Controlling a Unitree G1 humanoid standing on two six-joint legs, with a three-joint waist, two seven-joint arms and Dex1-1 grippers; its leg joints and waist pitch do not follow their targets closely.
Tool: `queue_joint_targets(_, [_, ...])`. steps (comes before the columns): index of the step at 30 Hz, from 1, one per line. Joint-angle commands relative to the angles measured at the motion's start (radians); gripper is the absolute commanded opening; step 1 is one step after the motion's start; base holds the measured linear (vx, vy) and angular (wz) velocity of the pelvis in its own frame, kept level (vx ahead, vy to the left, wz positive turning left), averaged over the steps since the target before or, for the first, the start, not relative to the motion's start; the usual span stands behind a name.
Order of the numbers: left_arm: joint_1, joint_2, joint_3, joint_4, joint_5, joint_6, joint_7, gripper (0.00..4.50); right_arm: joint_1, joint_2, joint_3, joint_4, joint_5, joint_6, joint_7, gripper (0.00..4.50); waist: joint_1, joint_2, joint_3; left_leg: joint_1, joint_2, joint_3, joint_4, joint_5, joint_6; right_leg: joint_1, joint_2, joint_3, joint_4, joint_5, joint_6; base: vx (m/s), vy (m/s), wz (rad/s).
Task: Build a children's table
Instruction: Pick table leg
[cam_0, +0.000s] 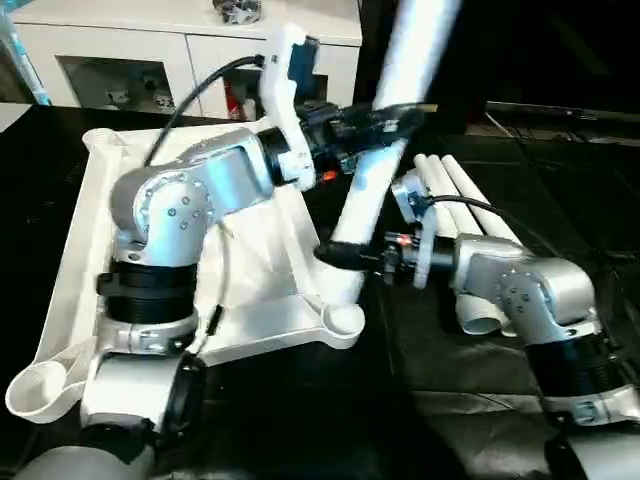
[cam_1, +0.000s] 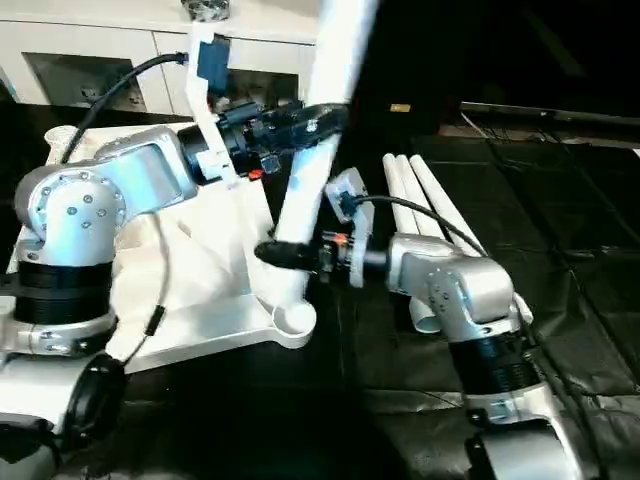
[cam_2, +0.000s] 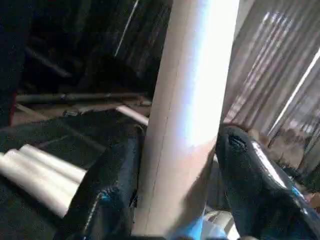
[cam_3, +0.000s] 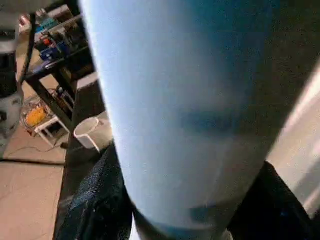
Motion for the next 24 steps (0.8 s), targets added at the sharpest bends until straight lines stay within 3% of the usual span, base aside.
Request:
queue_joint_targets(1, [-0.009,-0.027,-0.011,-0.084,-0.075,0.018,-0.035,2.88,0.021,-0.003,-0.024,0.035,-0.017,0.018,-0.049,1.93,-0.002,0.004,-0.084,0.019,0.05,-0.018,-0.053,-0.03,0.0,0.059,-0.081,0.043,-0.057,0.159,-0.264,0.0,0.0,0.0])
queue_joint_targets(8, [0.019,-0.043,0.023,-0.126,-0.134,0.022,-0.048,3.64,0.036,0.033,-0.036,0.035,-0.031,-0.055,-0.074,1.93,-0.002,0.008,-0.082,0.021,0.049,-0.018,-0.056,-0.06,-0.014,0.057,-0.082,0.044,-0.062,0.115,-0.251,0.0,0.0,0.0])
queue_joint_targets(9, [0.025,-0.048,0.048,-0.133,-0.173,0.024,-0.045,3.69,0.034,0.059,-0.062,0.042,-0.028,-0.094,-0.102,1.93,0.0,0.012,-0.082,0.021,0.05,-0.019,-0.056,-0.068,-0.02,0.055,-0.084,0.044,-0.062,0.106,-0.253,0.0,0.0,0.0])
queue_joint_targets(14, [0.042,-0.071,0.104,-0.144,-0.242,0.032,-0.034,4.1,0.028,0.096,-0.091,0.05,-0.023,-0.108,-0.149,1.93,0.001,0.015,-0.082,0.025,0.049,-0.017,-0.058,-0.078,-0.039,0.052,-0.078,0.042,-0.063,0.116,-0.273,0.0,0.0,0.0])
queue_joint_targets(16, [0.044,-0.074,0.109,-0.142,-0.245,0.03,-0.03,4.15,0.026,0.102,-0.096,0.058,-0.027,-0.116,-0.161,1.92,0.001,0.014,-0.08,0.022,0.048,-0.017,-0.059,-0.08,-0.037,0.054,-0.078,0.043,-0.062,0.118,-0.27,0.0,0.0,0.0])
queue_joint_targets(20, [0.059,-0.062,0.09,-0.142,-0.211,0.016,-0.031,4.4,0.023,0.126,-0.11,0.091,-0.047,-0.165,-0.213,1.91,-0.004,0.013,-0.079,0.022,0.048,-0.018,-0.062,-0.085,-0.038,0.056,-0.078,0.044,-0.068,0.072,-0.223,0.0,0.0,0.0])
queue_joint_targets(24, [0.067,-0.056,0.084,-0.144,-0.202,0.004,-0.033,4.5,0.023,0.144,-0.119,0.096,-0.054,-0.202,-0.231,1.91,-0.007,0.015,-0.081,0.024,0.048,-0.019,-0.062,-0.086,-0.043,0.054,-0.077,0.044,-0.067,0.075,-0.217,0.0,0.0,0.0])
